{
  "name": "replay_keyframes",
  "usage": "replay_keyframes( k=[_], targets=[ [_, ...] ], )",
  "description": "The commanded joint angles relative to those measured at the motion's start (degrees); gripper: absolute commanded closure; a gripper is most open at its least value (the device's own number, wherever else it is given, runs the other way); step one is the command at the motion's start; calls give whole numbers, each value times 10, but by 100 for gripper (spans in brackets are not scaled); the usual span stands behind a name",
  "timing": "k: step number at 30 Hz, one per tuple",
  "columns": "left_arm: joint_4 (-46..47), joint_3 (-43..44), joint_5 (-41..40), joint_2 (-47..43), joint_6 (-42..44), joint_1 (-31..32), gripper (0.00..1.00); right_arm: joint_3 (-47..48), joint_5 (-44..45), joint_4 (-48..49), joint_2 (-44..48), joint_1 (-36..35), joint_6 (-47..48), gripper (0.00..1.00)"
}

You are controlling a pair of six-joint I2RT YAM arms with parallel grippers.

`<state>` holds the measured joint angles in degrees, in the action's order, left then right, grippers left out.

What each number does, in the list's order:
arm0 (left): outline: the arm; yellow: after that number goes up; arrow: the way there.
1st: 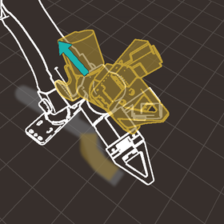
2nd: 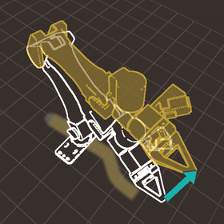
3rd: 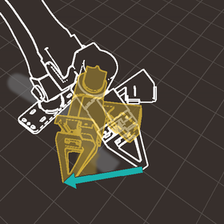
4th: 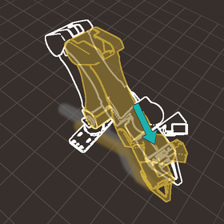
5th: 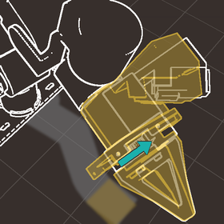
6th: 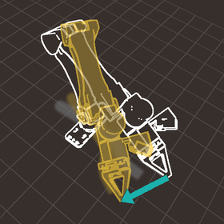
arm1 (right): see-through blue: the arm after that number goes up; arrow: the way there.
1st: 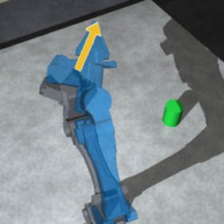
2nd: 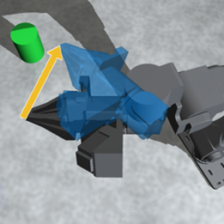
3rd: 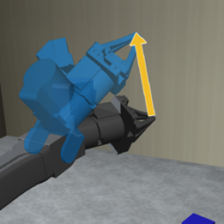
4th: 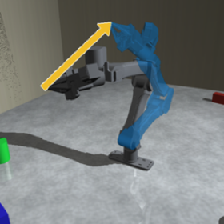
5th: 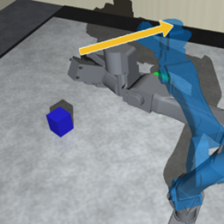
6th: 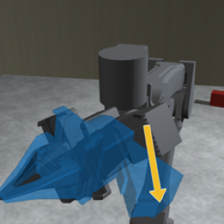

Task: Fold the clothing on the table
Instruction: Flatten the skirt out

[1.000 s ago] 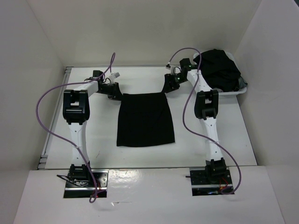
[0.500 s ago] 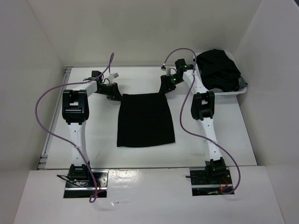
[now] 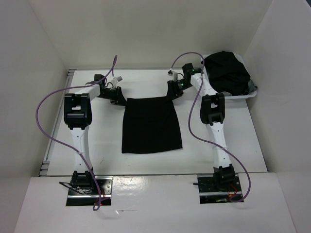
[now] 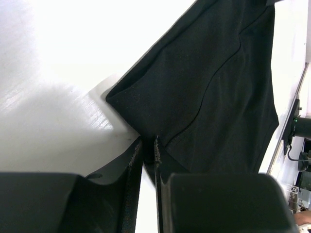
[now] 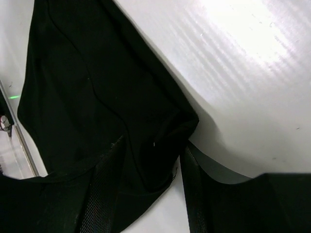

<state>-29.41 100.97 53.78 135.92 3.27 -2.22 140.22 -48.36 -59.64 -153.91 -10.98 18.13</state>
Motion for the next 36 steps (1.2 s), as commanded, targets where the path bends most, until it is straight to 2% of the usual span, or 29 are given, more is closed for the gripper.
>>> replay_keyframes(
  k=[1,9,12,13,16,28,32,36],
  targets=[
    [-2,-6,16,-6,27,-5,79,-56,68,0,1,-5,22,46],
    [-2,-6,21,-6,27,-5,83,-70,73,14,7,-5,22,58],
    [-2,-11,21,-6,27,-5,89,-70,79,21,12,-5,16,74],
    [-2,-11,21,-6,27,-5,89,-76,91,21,12,-5,10,85],
    [-2,-11,21,-6,27,-5,92,-94,110,46,19,-5,-2,100],
    [3,-11,16,-11,27,-16,94,-115,109,80,67,6,-42,100],
    [3,-31,16,-30,27,-16,94,-164,104,100,103,6,-42,100],
    [8,-56,16,-45,32,-16,95,-269,109,152,155,6,-48,100]
  ],
)
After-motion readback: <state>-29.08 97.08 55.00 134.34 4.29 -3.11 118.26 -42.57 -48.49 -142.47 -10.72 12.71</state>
